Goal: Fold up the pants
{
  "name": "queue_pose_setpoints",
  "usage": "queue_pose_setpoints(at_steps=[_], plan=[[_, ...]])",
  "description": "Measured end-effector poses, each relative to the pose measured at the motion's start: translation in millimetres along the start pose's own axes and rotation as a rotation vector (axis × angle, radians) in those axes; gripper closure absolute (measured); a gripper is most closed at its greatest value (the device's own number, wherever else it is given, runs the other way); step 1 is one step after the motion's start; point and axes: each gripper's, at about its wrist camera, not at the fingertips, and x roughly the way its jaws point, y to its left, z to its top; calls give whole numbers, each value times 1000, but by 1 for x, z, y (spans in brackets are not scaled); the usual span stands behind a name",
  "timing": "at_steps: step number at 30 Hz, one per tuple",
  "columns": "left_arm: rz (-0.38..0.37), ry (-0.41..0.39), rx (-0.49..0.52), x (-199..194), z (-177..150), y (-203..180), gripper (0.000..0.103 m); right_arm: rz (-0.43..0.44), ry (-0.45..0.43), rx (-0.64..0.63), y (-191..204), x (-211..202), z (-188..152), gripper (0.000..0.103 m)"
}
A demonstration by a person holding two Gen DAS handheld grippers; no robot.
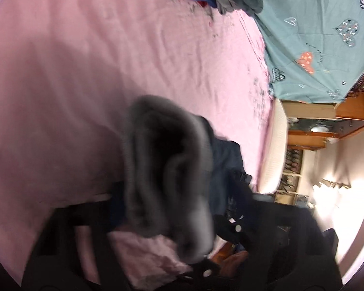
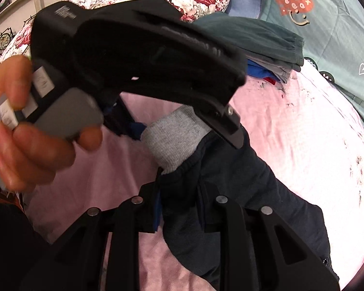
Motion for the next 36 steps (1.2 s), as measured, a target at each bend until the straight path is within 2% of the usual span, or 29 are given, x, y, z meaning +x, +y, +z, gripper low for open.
queue_pose_setpoints(at_steps=[1,2,4,6,10,13,16,18,22,27,28,29,30,31,32,33,34,36], plan=[[26,11,4,2,1,1,63,-23,-5,-5,0,-1,0,62],[37,18,7,3,3,3,66,-51,-17,-15,2,-4,0,55],[16,30,-17,2,5,7,68,-92,-58,-47,9,-14,0,51],[-12,48,-45,2,6,9,68,-144,-75,-100,22,-18,0,51],[-22,89,-54,-1,12,3,69,-195,-46,-177,41,-9,-1,51],[-36,125,-70,-2,16,-3,69,-256,-15,-191,48,3,1,51],[-46,148,-90,-3,19,-6,69,-317,-21,-190,52,11,6,51],[-58,159,-103,-5,20,-4,68,-340,-46,-178,52,11,9,50],[-90,211,-105,-3,23,-1,69,-387,-29,-201,57,17,7,50],[-86,236,-87,-2,24,-2,69,-418,-34,-226,64,21,5,50],[-87,239,-86,-2,25,-2,69,-421,-38,-231,66,20,4,51],[-80,241,-79,-2,26,-3,69,-426,-44,-236,68,19,4,61],[-69,239,-72,-3,26,-3,68,-412,-48,-233,65,17,2,65],[-58,231,-72,-5,27,-2,67,-397,-51,-224,63,15,2,74],[-60,225,-80,-6,28,0,61,-390,-49,-216,61,13,1,78],[-61,216,-91,-9,29,2,43,-388,-50,-210,60,10,0,79],[-48,188,-107,-13,31,5,31,-387,-54,-208,59,8,-1,79],[-19,157,-130,-17,32,9,22,-382,-65,-198,58,1,-2,79]])
